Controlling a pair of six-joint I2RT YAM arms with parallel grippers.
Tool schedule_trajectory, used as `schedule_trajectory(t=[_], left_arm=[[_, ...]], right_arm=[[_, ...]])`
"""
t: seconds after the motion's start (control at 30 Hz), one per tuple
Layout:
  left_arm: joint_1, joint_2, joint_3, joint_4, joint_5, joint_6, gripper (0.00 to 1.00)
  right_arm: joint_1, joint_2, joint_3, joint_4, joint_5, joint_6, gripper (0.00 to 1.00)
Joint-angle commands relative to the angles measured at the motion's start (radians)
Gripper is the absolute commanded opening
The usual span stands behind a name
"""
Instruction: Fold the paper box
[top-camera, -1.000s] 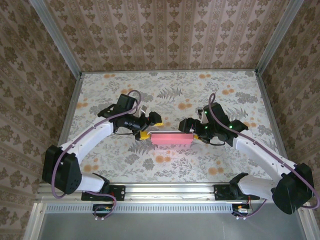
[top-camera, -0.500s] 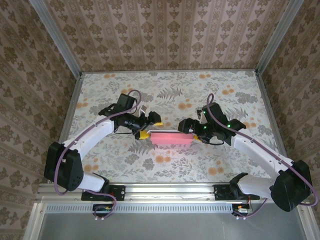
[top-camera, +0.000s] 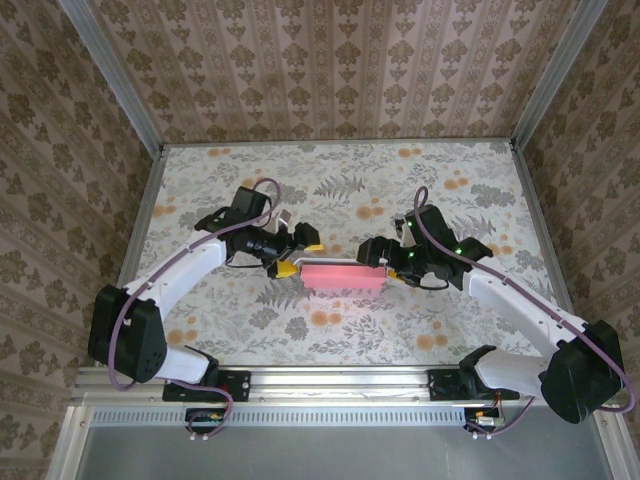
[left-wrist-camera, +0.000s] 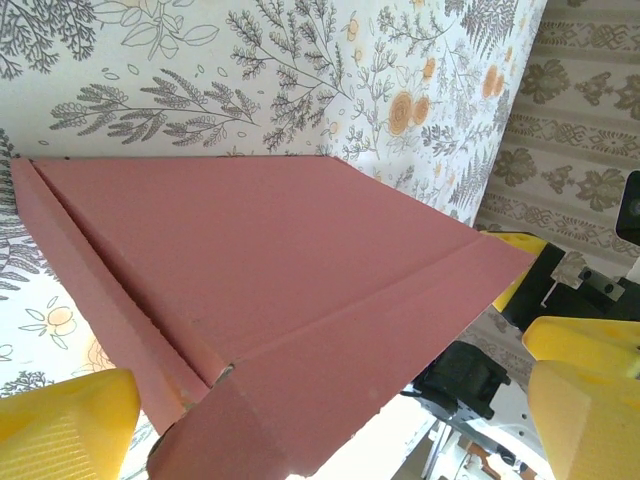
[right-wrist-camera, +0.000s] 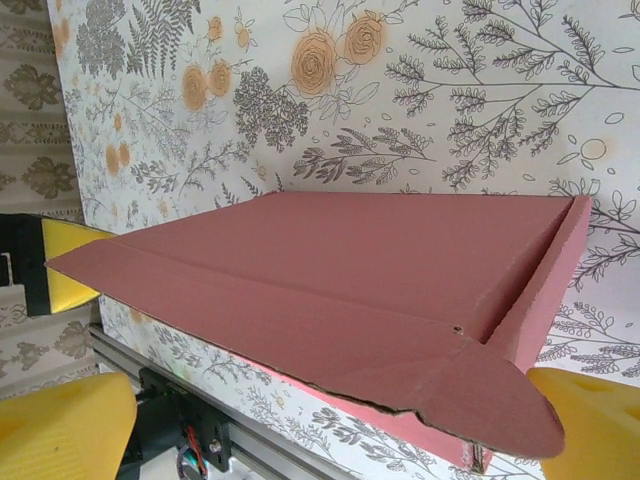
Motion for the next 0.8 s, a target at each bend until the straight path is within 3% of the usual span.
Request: schedule_trajectory(t=[0.0, 0.3, 0.6, 0.77], left_arm=[[0.009, -0.027, 0.012, -0.023, 0.008, 0.029, 1.0], [0.011, -0.031, 0.02, -0.034, -0.007, 0.057, 1.0], [0.019, -0.049, 0.057, -0.098, -0.059, 0.182, 1.0], [0.019, -0.078, 0.09, -0.147, -0.099, 0.295, 1.0]], right_arm=[[-0.009, -0.023, 0.028, -0.027, 0.018, -0.018, 1.0], [-0.01, -0.029, 0.032, -0.057, 0.022, -0.046, 1.0], [-0.02, -0.049, 0.068, -0.134, 0.094, -0.204, 1.0], [-0.023, -0.057, 0.116, -0.195, 0.11, -0.324, 0.91]])
